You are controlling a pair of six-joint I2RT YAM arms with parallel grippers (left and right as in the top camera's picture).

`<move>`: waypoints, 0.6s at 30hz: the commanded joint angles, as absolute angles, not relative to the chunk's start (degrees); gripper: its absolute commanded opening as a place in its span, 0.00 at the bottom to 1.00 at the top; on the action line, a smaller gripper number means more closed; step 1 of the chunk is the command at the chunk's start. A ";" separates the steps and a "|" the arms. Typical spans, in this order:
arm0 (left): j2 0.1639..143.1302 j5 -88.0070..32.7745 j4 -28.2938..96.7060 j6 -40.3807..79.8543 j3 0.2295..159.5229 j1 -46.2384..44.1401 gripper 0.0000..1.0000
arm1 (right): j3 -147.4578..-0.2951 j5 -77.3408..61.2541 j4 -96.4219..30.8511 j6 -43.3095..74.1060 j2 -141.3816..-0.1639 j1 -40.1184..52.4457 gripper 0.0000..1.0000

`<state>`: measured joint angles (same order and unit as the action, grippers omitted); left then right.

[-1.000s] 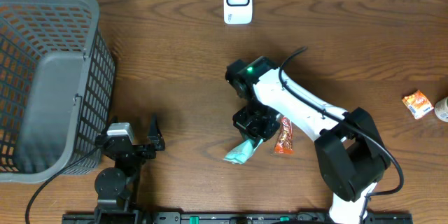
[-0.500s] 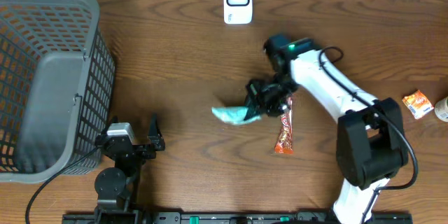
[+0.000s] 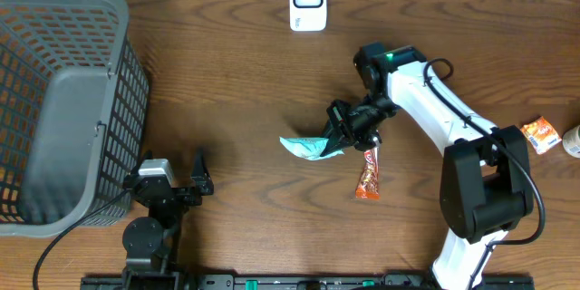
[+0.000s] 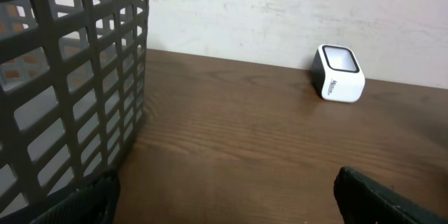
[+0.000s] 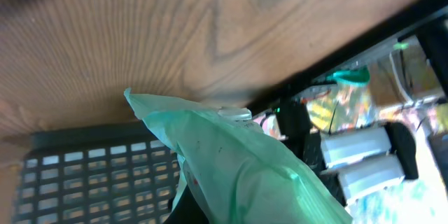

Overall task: Scan the item barcode
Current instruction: 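Lift the wipes pack with the right gripper and reorient it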

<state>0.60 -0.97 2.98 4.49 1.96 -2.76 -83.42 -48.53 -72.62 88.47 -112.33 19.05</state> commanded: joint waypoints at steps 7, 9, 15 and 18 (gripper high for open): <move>0.34 -0.64 3.97 4.62 0.23 -2.52 0.98 | -83.24 -54.96 -79.40 92.90 -115.55 13.96 0.02; 0.34 -0.64 3.97 4.62 0.23 -2.52 0.98 | -83.24 -54.98 -81.14 92.03 -117.54 13.91 0.01; 0.34 -0.64 3.97 4.60 0.23 -2.52 0.98 | -83.24 -56.49 -86.61 87.72 -124.18 13.91 0.01; 0.34 -0.64 3.97 4.60 0.23 -2.52 0.98 | -83.24 -56.45 -89.01 86.06 -125.95 13.65 0.01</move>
